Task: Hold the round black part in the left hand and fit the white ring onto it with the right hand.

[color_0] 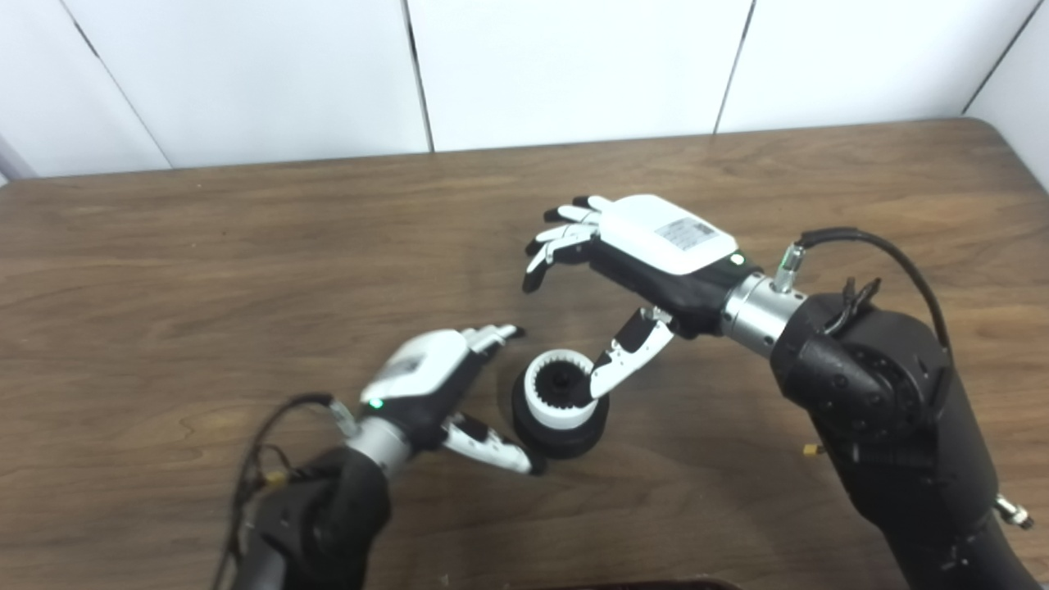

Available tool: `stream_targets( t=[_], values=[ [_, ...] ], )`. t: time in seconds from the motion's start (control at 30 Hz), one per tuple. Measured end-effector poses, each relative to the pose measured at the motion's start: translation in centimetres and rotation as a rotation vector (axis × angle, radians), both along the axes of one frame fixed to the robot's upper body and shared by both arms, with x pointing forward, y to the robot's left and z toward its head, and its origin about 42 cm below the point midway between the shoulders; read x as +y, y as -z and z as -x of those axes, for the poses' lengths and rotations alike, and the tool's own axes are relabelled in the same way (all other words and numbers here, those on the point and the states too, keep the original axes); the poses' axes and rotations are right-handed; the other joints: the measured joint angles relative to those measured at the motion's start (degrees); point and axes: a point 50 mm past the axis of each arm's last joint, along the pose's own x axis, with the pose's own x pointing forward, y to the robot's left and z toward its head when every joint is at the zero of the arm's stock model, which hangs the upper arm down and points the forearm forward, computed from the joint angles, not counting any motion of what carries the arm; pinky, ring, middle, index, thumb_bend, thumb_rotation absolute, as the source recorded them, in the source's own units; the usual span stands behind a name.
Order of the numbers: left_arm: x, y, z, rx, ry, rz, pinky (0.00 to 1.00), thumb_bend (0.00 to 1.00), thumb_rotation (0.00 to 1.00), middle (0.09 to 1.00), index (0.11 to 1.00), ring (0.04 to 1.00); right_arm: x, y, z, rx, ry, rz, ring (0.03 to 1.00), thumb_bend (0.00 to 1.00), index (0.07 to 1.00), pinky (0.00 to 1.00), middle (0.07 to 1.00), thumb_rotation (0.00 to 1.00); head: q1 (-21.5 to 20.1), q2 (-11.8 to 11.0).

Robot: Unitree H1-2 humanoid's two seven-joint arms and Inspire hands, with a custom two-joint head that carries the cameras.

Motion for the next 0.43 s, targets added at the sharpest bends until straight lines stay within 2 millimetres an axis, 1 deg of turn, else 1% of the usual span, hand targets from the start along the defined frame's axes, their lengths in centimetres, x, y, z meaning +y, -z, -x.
stream_targets(
  t=[0.17, 0.27, 0.37, 0.43],
  values=[
    [1.6, -1.1, 0.2, 0.044, -0.004, -0.005, 1.00, 1.00, 0.36, 1.000, 0.969, 1.000, -1.2, 0.0, -0.5, 0.005, 0.032, 0.018, 0.965, 1.00, 0.708, 1.00, 0.855, 0.37, 0.09, 0.00],
    [2.9, -1.9, 0.0, 0.026, -0.038, 0.031, 0.95, 1.00, 0.38, 0.995, 0.964, 0.991, -2.0, -0.2, -0.7, 0.019, 0.061, -0.011, 0.966, 1.00, 0.723, 1.00, 0.861, 0.39, 0.09, -0.09],
    [4.7, -2.7, -0.4, 0.003, -0.085, 0.083, 0.85, 1.00, 0.45, 0.987, 0.964, 0.971, -3.2, -0.3, -0.8, 0.046, 0.094, -0.048, 0.966, 0.99, 0.760, 1.00, 0.875, 0.45, 0.09, -0.35],
    [5.6, -3.1, -0.5, -0.014, -0.104, 0.131, 0.83, 1.00, 0.51, 0.990, 0.969, 0.979, -4.2, 0.1, -0.8, 0.074, 0.123, -0.071, 0.962, 0.92, 0.833, 0.99, 0.885, 0.52, 0.09, -0.53]
  ],
)
